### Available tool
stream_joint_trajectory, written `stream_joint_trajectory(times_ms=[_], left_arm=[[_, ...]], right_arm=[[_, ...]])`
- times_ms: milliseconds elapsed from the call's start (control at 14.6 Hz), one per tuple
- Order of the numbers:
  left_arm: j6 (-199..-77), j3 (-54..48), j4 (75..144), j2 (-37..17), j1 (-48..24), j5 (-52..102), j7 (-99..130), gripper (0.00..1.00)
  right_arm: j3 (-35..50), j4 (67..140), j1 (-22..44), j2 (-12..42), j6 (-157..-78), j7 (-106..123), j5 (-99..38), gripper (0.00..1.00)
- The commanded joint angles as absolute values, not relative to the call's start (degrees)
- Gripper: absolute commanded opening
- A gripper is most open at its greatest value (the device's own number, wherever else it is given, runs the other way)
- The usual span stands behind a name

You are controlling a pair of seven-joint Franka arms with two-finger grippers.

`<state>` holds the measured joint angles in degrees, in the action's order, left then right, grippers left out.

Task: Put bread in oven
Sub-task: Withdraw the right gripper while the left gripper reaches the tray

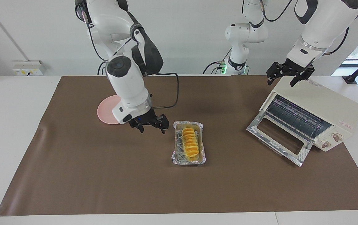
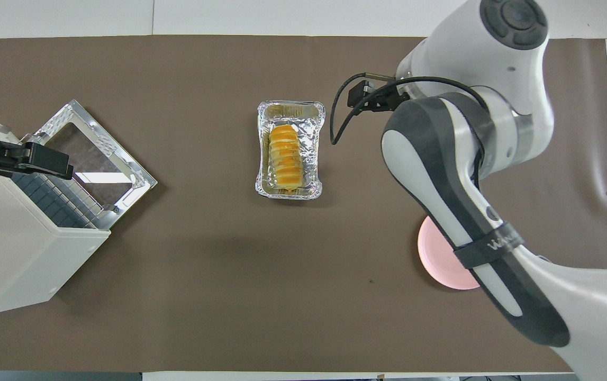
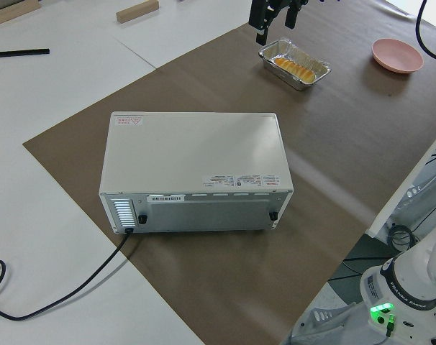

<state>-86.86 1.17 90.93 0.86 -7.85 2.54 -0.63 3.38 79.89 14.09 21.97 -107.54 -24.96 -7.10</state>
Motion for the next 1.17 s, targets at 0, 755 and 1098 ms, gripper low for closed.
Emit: stream_joint_trajectory(times_ms=[0, 755, 1098], left_arm=[[-87.8, 1.67, 92.55, 2.37, -8.17, 3.34, -0.88, 1.0], [-85.87, 1.67, 92.55, 2.64, -8.35, 3.25, 1.48, 1.0], [-84.48, 1.14, 86.26, -2.95, -11.32, 3.51, 1.93, 1.0]], right_arm=[[4.04, 83.23, 8.81, 15.48, -101.28, -13.24, -4.93, 1.0], [4.04, 97.82, -1.49, 0.53, -95.89, -3.08, 0.69, 1.0], [4.13, 98.09, -2.11, 0.62, -95.54, -2.81, 2.72, 1.0]])
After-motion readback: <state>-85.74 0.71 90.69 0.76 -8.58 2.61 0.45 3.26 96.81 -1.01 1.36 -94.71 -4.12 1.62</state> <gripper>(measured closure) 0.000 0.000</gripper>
